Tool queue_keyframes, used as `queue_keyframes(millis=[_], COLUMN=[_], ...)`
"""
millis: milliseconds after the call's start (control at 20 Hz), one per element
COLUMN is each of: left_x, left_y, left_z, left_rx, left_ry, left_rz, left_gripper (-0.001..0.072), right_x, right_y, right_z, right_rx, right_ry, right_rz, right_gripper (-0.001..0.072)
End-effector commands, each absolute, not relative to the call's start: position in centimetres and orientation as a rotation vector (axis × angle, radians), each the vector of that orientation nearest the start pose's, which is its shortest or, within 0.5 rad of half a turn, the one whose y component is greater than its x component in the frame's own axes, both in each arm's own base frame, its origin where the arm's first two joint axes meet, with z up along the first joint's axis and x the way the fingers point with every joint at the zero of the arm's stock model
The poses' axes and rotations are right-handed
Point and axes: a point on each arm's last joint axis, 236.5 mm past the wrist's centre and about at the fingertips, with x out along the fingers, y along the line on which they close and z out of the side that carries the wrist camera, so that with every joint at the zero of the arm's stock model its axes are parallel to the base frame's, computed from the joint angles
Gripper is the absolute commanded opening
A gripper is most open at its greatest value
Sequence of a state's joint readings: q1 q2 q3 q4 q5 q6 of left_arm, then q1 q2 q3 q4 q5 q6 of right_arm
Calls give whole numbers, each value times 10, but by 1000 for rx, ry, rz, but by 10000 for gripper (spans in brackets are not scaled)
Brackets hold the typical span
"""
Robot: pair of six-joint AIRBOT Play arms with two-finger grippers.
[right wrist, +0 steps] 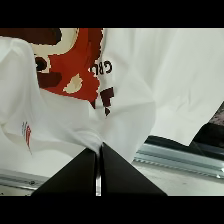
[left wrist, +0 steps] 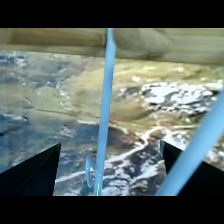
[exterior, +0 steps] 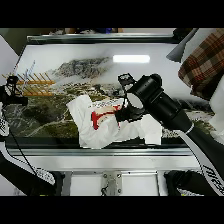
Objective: Fold the clothes and pants, and hang the long-sleeved shirts on hangers.
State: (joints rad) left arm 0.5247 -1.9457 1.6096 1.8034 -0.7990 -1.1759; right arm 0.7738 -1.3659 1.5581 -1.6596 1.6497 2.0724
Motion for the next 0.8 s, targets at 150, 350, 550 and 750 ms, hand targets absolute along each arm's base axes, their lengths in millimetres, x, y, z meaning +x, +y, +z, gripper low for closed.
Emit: queue_keyframes(millis=[150,350,550,750], left_x=[464,463,462,455], left_y=[318,317,317,314], left_z=[-115,-115,-116,-117], left_rx=[285,284,282,270], left_ry=[1264,1268,1274,1305], left_rz=[282,281,280,275], left_gripper=[311,18,17,16], right_x=[273,273,273,273], right_y=[238,238,238,238], right_z=[80,78,78,78], right_rx=[-214,-216,-216,-216], right_ry=[1434,1438,1438,1438], right_rz=[189,187,187,187], right_gripper=[22,21,22,22])
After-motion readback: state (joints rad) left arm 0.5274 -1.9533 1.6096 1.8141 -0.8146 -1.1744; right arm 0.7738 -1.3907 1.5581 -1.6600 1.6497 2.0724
